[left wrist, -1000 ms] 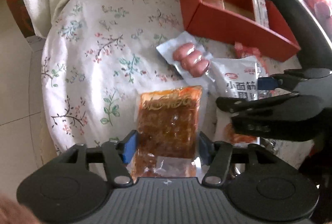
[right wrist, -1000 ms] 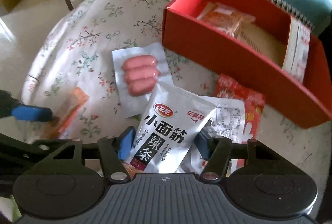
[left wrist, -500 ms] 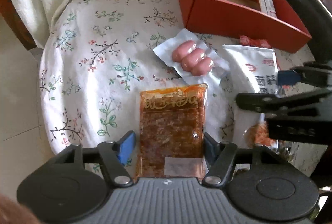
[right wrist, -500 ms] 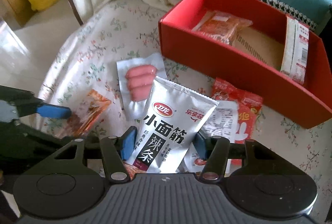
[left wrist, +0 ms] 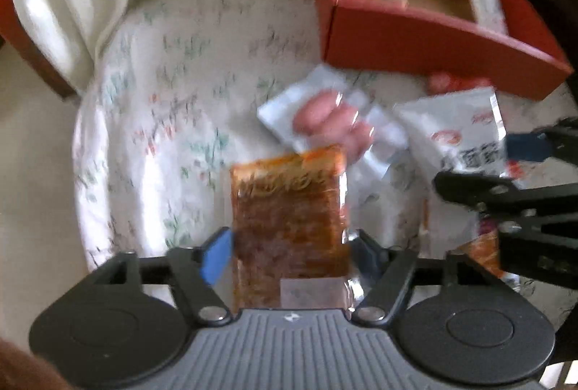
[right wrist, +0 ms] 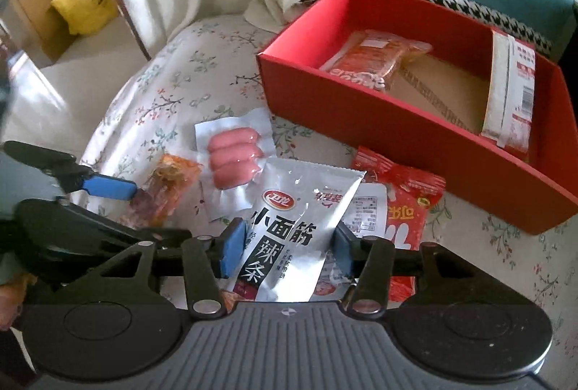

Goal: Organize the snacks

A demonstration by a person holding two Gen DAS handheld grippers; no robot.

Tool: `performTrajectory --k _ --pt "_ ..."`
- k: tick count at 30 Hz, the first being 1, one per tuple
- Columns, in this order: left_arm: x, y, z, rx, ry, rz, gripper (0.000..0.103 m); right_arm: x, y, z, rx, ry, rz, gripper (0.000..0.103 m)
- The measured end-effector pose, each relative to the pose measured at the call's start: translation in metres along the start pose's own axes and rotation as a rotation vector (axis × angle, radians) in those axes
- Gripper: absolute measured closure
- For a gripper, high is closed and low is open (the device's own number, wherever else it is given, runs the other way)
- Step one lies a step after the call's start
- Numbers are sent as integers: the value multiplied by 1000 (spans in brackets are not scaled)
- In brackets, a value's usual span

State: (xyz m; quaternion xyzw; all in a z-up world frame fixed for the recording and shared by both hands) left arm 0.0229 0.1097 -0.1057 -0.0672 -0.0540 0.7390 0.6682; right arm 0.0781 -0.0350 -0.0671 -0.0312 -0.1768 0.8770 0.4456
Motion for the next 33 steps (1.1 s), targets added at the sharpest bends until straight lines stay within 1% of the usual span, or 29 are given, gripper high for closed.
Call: performTrajectory --k 1,2,3,4,5,6,7,8,9,11,12,13,14,15,16,17,18,19,21,23,27,31,33 --pt "2 0 -1 5 -9 9 28 1 0 0 1 4 9 40" --pt "4 0 0 4 1 15 28 2 0 1 5 5 16 39" --pt "6 0 1 8 10 24 25 3 0 1 9 8 26 38" --pt "9 1 0 14 16 37 23 5 0 1 21 13 49 34" --pt "10 3 -2 21 8 44 19 8 1 0 25 22 75 31" --pt "10 4 -6 29 -9 43 13 10 2 -1 25 28 88 30" --pt "6 6 -9 32 -35 29 5 13 2 -3 28 35 106 30" --pt "6 7 -12 22 -62 22 4 14 2 -4 28 44 120 27" --pt "8 6 -13 15 -41 32 4 13 2 -5 28 44 124 24" --pt "10 6 -12 17 -39 49 4 12 3 -7 33 52 124 21" --pt "10 6 -10 13 -41 47 9 12 5 -9 39 64 131 22" --pt "8 7 -6 4 -38 34 21 13 7 -10 38 83 150 23" --pt "5 8 -2 -9 -37 15 29 14 9 -10 39 96 163 28" --pt "2 10 3 -21 -33 5 43 15 10 -7 39 91 162 31" --pt "1 10 4 -20 -12 4 43 12 10 -4 37 73 148 43" --pt "1 12 4 -19 10 11 43 9 9 -1 36 53 126 45" --pt "0 13 5 -21 7 11 44 3 7 1 38 36 99 46" --pt "-1 14 5 -19 9 14 44 -1 6 2 40 25 81 46" --pt "1 13 9 -26 52 36 44 -6 6 5 33 21 55 47" --pt "3 10 18 -59 72 53 44 -11 4 11 15 7 36 47" --pt "-2 4 37 -126 109 64 44 -20 0 33 -49 -13 -4 47" --pt "-10 -8 53 -184 152 53 44 -33 -5 53 -110 -19 -38 47" --pt "-15 -14 60 -206 172 46 44 -42 -8 59 -127 -13 -60 47"
Point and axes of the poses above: each gripper's, at about its wrist camera, not at the fingertips, and z roughly against the way its jaws point, x to its left, y to its underside, the point moved 2 cm from there along -z, roughly the way its jaws point, and after that the axes turned 8 degrees about x, right-handed, at the moved point
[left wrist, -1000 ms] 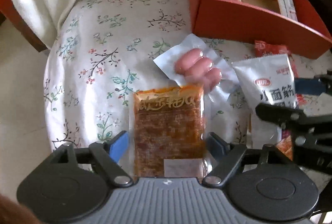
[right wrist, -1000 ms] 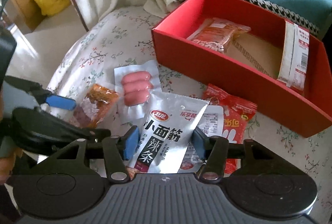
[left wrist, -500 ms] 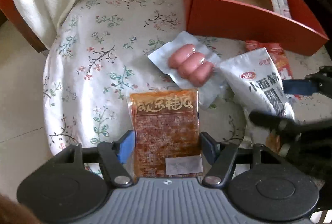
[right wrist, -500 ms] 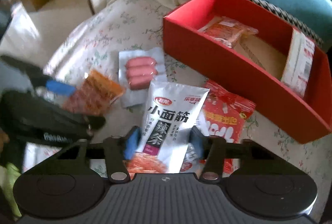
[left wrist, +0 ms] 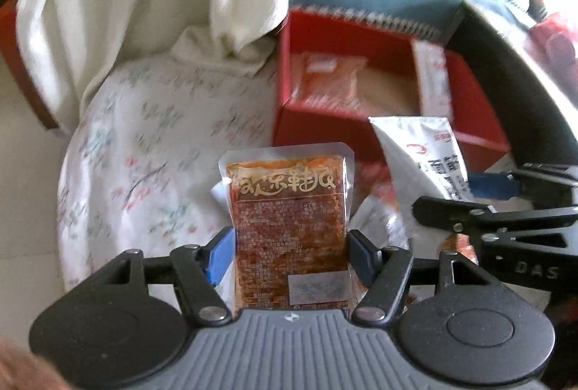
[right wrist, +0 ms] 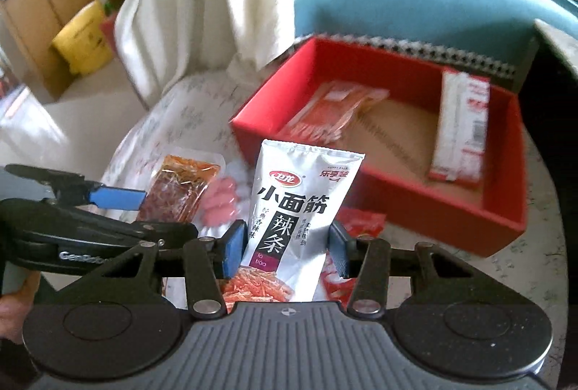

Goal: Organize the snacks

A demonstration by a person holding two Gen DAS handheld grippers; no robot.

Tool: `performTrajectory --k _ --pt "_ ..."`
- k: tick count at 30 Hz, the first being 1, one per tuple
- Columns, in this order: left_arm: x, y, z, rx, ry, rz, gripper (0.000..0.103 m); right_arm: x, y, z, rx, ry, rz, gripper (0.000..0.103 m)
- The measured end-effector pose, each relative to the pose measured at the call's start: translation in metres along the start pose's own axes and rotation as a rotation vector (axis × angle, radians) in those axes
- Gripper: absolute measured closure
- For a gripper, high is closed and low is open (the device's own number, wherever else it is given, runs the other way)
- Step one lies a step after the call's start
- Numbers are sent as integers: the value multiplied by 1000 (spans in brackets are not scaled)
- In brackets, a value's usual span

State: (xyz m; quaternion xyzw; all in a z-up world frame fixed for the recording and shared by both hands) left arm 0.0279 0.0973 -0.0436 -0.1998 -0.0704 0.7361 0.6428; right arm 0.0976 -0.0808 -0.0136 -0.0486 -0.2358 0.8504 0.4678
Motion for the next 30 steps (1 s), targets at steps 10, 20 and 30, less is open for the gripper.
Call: performTrajectory --k 10,20,30 --pt "-29 -39 8 -97 -29 -31 44 -33 -19 15 -77 41 -63 47" --pt "-48 -79 7 -170 -49 -46 44 -56 -41 20 -132 76 -71 47" --pt "-70 -104 -7 -185 -78 -94 44 -80 -61 19 -161 109 -99 47"
Point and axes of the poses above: each gripper's, at about its wrist camera, not at the fingertips, and z roughly against the way its jaws point, x to its left, y to its underside, the point moved 2 cm from there along -z, roughly the way its jaws point, and after that the axes turned 8 degrees about x, right-handed, at the moved point
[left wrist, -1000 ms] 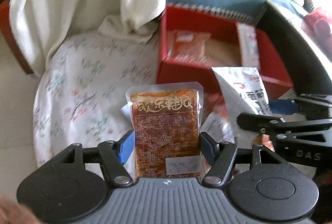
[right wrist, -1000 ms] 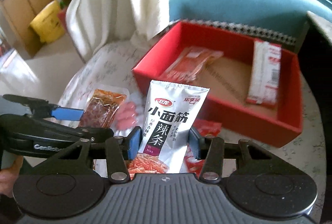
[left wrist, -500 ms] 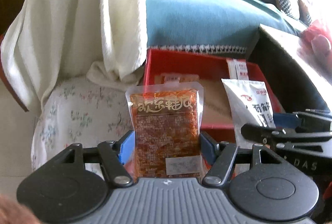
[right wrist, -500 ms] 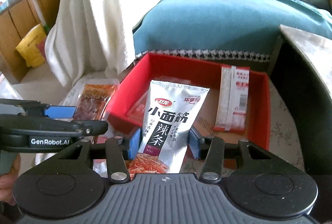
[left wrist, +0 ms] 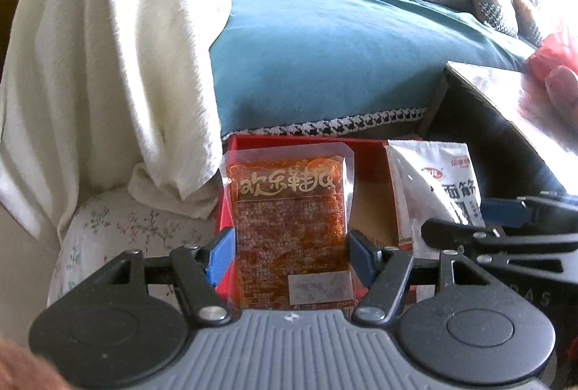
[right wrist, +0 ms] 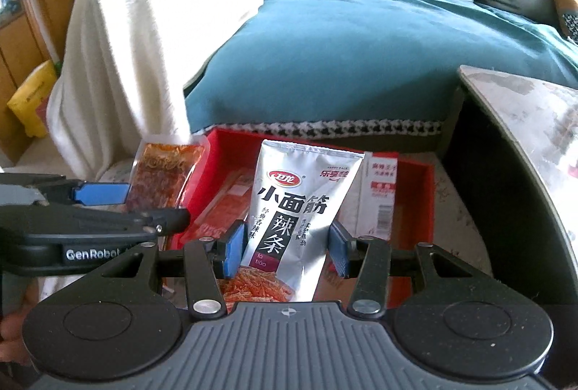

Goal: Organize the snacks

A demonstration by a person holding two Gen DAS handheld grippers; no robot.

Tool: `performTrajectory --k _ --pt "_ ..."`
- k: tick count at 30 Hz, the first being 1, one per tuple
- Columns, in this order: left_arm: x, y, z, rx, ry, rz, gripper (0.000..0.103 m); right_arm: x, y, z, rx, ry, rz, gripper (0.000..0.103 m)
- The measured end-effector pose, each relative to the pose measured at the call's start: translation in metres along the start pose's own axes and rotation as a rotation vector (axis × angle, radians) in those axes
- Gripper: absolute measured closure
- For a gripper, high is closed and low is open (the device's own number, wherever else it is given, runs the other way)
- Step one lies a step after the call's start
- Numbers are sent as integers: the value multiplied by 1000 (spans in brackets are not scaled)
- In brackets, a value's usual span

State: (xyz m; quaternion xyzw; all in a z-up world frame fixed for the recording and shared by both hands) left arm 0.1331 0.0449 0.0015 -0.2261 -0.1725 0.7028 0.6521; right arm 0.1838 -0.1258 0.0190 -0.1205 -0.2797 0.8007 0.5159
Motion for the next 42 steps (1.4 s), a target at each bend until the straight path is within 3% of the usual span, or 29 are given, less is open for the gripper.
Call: performTrajectory --k 18,42 --pt "-12 -30 -28 2 -29 -30 44 -25 -22 -22 0 54 -18 47" --pt "-17 -36 -67 109 -76 -74 38 -32 -19 -56 108 80 -9 45"
Point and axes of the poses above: each gripper's, at about its wrist camera, not at the fingertips, and z roughly against the way its jaws point, x to its left, y to its underside, the point moved 2 cm from there along -z, roughly the way its jaws point, and after that the axes turned 8 degrees about x, right-handed, at the moved point
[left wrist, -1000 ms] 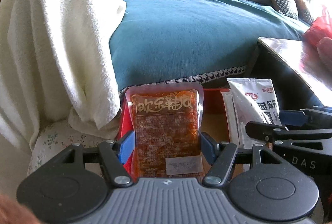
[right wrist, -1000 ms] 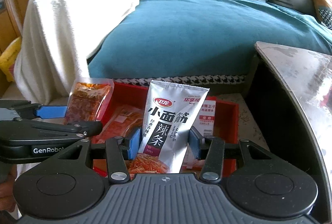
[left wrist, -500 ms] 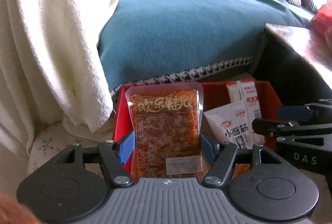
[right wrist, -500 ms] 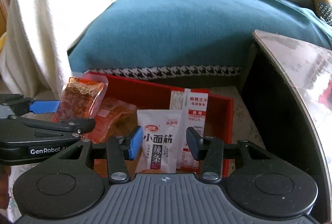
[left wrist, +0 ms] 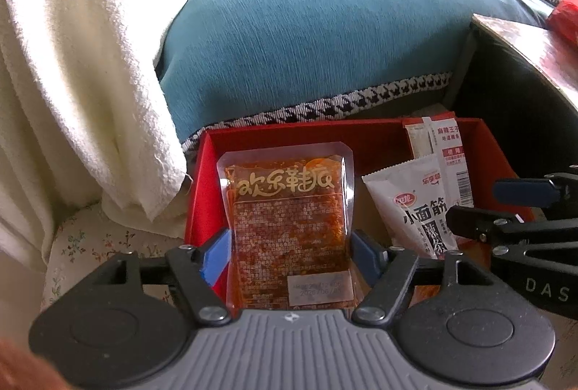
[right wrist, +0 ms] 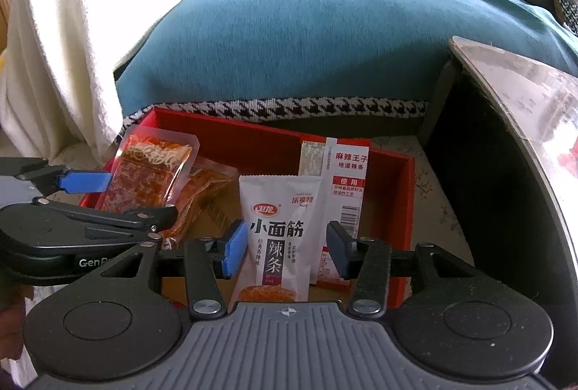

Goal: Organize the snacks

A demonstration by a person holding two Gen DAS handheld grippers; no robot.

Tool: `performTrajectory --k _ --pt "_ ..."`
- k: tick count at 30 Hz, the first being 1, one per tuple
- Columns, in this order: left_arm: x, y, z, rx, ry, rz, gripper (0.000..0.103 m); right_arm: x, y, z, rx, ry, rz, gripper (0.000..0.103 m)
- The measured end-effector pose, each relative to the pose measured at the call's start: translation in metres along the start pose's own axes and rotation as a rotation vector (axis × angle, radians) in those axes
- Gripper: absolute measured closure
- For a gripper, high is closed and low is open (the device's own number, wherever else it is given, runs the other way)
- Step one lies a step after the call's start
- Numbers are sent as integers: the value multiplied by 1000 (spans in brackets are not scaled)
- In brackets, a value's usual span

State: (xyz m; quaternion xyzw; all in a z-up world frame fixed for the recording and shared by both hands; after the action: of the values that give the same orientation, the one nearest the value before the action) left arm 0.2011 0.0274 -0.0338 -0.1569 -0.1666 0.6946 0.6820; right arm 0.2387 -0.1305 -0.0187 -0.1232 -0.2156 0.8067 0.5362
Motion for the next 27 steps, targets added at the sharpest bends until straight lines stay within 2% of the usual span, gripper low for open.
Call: performTrajectory --k 8,14,21,23,27 --pt "1 -1 -2 14 -6 4 31 -2 0 -2 8 1 -9 38" --pt "1 -4 6 -21 -13 2 25 -3 1 -2 10 4 -12 36" --pt "18 -3 14 -30 -8 48 25 -4 3 0 9 2 -11 35" --pt "23 0 15 -27 -4 58 25 -4 3 -1 12 2 -10 31" --pt "24 4 16 -25 -13 51 25 -1 4 1 9 -2 1 31"
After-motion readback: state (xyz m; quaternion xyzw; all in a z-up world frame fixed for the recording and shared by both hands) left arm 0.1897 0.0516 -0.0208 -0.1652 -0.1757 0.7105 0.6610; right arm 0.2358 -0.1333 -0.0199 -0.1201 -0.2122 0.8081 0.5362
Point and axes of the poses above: each gripper's, at about its wrist camera, not at the fingertips, and z roughly against the way its jaws point, x to its left, y to its underside, the point moved 2 cm from there along -z, roughly the way its jaws point, and after that the axes turned 8 degrees about x, right-handed, at the moved point
